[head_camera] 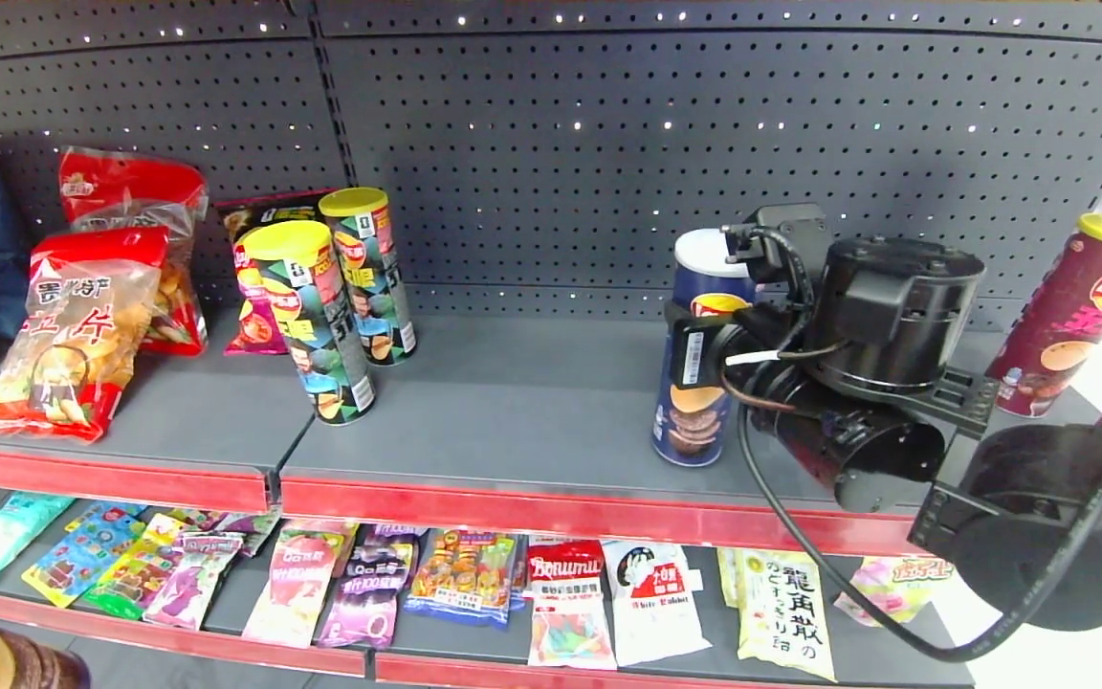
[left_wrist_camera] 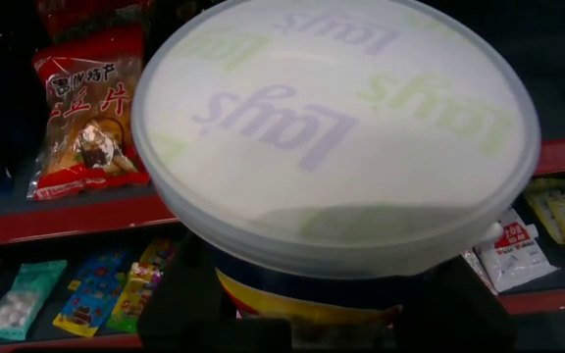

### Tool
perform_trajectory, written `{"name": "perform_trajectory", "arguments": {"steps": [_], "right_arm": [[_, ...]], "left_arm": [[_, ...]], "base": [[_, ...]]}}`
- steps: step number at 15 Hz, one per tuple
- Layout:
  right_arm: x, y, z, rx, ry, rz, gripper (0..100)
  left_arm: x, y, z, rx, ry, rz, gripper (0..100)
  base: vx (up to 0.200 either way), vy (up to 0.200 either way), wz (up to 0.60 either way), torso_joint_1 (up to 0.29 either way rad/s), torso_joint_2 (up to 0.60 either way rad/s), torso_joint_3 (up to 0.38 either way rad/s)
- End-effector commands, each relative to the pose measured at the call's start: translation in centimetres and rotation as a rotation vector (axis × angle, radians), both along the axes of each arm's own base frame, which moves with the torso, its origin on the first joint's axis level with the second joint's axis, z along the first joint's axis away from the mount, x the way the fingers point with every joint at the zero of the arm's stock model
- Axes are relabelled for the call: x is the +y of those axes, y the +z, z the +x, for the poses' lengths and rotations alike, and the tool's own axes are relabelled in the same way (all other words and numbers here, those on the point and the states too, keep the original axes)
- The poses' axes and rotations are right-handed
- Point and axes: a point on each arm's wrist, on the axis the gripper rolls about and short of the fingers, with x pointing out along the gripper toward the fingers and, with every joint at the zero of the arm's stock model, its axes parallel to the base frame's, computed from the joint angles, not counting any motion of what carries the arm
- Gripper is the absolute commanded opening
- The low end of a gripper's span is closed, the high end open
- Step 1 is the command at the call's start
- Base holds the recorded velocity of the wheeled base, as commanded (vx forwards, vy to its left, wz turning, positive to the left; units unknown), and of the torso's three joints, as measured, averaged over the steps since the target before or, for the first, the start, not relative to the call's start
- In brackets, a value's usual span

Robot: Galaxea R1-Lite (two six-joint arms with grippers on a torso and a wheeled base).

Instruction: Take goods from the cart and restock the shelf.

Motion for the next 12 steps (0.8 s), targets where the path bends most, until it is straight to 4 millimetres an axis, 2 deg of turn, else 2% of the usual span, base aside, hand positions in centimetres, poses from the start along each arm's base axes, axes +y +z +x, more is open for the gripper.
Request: {"name": "perform_trajectory", "arguments": {"steps": [1,5,12], "right_arm": [[-0.3,-0.7,-0.4,0.014,0.0,-0.018,0],[0.4,-0.3,-1.4,0.004,-0.002,-0.01,0],[0.6,-0.5,-1.8,0.009,-0.013,-0.018,0]], "left_arm": [[0.0,0.0,0.0,0.004,0.0,0.0,0],[0.0,0.0,0.0,0.001,0.0,0.0,0],[0.0,0.1,-0.2,-0.01,0.002,0.002,0]], "base": [[0.0,0.0,0.0,0.0,0.0,0.0],[0.0,0.0,0.0,0.0,0.0,0.0],[0.0,0.0,0.0,0.0,0.0,0.0]]}}
